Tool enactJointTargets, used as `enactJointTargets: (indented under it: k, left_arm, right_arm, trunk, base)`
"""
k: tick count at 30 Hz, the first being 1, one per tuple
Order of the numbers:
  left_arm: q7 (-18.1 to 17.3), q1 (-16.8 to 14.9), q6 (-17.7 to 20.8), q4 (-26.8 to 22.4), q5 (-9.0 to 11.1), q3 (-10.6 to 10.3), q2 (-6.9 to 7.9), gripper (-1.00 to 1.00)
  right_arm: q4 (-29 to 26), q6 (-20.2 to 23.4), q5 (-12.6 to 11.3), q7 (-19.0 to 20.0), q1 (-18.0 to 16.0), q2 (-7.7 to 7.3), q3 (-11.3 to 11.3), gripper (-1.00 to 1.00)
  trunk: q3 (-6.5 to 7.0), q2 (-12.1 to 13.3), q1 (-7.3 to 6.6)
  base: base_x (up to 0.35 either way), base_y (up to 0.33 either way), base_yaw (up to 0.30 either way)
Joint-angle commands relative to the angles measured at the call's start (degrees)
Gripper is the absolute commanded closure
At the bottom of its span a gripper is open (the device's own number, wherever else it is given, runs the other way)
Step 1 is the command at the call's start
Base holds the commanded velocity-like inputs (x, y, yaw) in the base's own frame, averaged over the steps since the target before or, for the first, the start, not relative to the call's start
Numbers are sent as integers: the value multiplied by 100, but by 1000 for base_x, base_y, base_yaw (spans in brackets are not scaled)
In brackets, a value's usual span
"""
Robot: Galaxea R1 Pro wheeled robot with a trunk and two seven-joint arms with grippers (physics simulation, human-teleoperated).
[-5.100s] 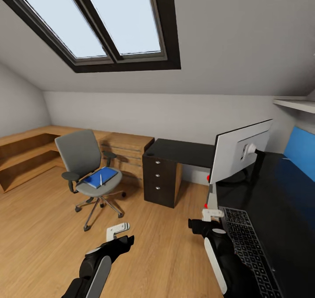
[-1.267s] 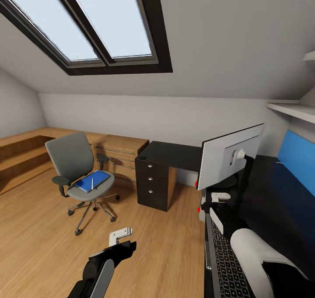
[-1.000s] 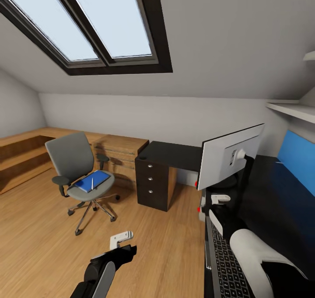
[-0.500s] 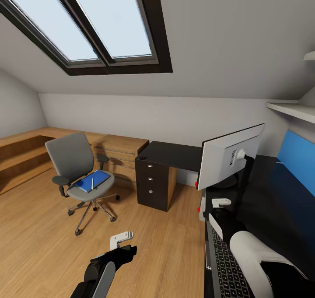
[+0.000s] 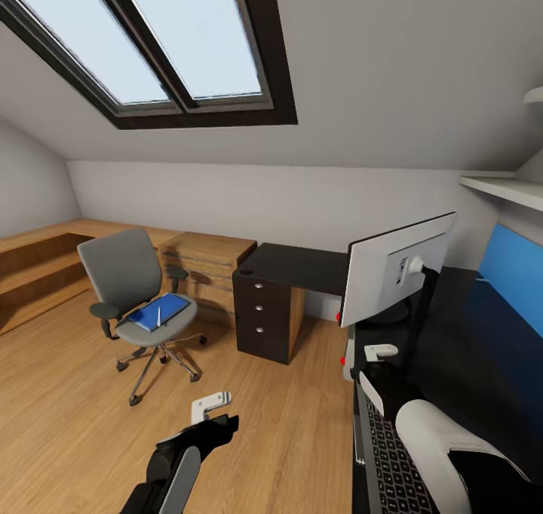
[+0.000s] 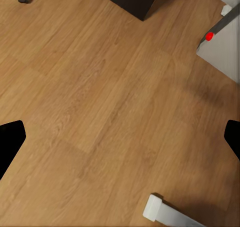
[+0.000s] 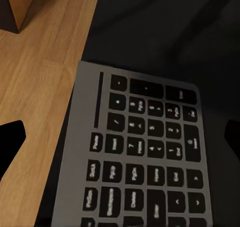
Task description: In the bedroom, organize the workspace by keeping the computer under the desk, ensuring the monitor is on the desk, placing the keyboard on the desk next to the monitor, placing the mouse on the desk next to the keyboard, moving the folder from the swivel chair onto the desk next to the mouse, stacking the notebook on top of the folder with the pen on top of the notebook, and positioning the swivel chair next to the desk.
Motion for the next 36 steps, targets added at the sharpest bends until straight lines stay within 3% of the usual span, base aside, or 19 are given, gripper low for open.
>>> enactJointTargets:
  k: [1, 36]
  left_arm:
    - [56, -4, 13, -12, 60, -5, -5, -100]
    - [63, -4, 13, -33, 60, -8, -36, -100]
  right_arm:
    - [-11, 32, 59, 4, -3, 6, -39, -100]
    - [-22, 7, 53, 6, 6, 26, -37, -100]
  trunk:
    - [-27, -48, 24]
    - [-655, -1452, 792]
  base:
    - [0, 0, 0]
    - [0, 0, 0]
